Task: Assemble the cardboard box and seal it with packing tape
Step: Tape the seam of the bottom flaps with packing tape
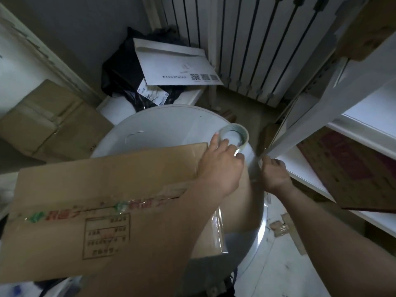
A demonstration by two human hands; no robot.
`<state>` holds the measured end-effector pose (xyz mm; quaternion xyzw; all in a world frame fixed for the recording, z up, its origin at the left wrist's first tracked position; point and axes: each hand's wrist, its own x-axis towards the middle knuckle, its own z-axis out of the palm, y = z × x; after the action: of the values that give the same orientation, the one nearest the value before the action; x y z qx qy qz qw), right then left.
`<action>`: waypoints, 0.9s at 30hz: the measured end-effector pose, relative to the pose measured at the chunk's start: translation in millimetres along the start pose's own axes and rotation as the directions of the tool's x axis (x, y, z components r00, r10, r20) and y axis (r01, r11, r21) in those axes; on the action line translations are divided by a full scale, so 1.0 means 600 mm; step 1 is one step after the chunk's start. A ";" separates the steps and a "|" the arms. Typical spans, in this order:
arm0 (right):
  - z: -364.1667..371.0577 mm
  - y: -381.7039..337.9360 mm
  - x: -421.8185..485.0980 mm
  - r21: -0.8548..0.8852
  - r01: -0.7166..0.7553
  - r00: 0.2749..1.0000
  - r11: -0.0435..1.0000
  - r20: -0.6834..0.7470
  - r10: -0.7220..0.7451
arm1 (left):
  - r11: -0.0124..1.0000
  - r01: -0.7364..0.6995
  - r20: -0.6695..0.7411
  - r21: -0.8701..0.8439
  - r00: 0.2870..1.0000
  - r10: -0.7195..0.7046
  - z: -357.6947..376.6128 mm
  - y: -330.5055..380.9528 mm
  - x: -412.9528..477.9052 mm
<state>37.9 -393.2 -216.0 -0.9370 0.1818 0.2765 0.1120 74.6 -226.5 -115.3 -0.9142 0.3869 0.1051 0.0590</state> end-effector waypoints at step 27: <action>-0.119 -0.071 -0.051 0.570 0.186 0.959 0.800 -0.283 -0.021 | 0.743 0.297 0.174 -0.600 0.955 -0.240 -0.021 0.026 0.031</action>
<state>65.3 -368.3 -136.0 -0.8921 0.2201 0.0731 0.3878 77.6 -252.6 -107.9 -0.9231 0.1920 0.2558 -0.2137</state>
